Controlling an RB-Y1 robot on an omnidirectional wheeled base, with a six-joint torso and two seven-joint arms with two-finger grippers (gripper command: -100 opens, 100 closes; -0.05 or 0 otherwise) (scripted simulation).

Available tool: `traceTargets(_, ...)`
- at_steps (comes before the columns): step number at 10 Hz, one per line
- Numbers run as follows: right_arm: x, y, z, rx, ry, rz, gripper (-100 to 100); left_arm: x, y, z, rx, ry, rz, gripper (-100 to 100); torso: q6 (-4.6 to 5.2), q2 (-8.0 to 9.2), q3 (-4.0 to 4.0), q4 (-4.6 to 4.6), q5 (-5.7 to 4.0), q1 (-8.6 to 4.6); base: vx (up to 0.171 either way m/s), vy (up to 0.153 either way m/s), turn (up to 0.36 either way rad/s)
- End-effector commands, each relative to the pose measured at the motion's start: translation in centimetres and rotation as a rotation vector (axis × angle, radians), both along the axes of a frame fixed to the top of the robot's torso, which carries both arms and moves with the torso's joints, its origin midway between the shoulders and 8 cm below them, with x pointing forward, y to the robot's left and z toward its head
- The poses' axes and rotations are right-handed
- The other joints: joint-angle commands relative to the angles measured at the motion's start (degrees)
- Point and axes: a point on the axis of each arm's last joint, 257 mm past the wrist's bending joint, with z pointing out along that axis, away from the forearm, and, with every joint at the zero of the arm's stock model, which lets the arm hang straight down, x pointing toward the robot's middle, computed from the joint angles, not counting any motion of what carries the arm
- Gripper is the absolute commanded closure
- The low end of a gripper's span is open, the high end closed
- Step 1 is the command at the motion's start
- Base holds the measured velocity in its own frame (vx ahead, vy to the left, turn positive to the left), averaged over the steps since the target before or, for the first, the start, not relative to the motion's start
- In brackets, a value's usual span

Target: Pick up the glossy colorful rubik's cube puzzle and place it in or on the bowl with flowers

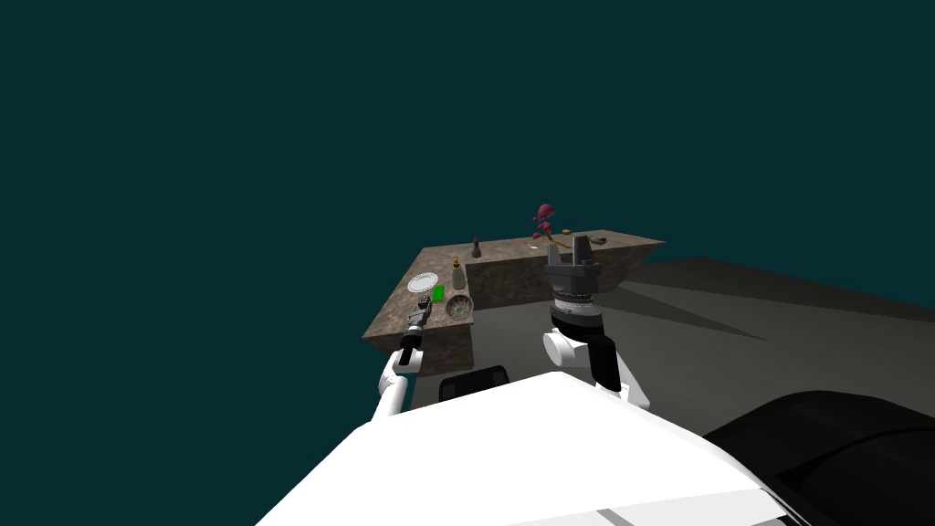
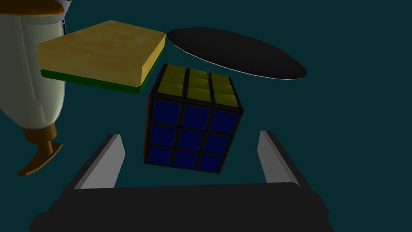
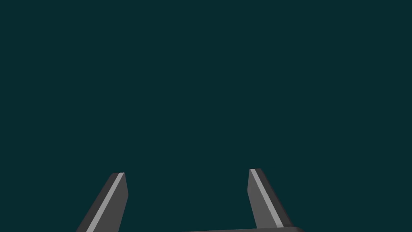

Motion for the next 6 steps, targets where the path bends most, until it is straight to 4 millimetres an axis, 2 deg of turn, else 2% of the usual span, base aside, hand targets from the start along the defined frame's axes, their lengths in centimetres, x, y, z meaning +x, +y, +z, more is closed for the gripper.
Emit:
traceTargets(1,0.0,0.0,0.0,0.000,0.000,0.000,0,0.5,1.2,0.0,0.000,-0.001,0.014,-100,0.00,0.00,0.00,0.00,0.00,0.00,-0.031,-0.019,-0.068)
traceTargets(6,0.0,0.0,0.0,0.000,0.000,0.000,0,2.8,6.3,0.9,-0.008,-0.009,0.081,-100,0.01,0.04,0.02,0.01,0.00,0.00,-0.048,-0.035,-0.127)
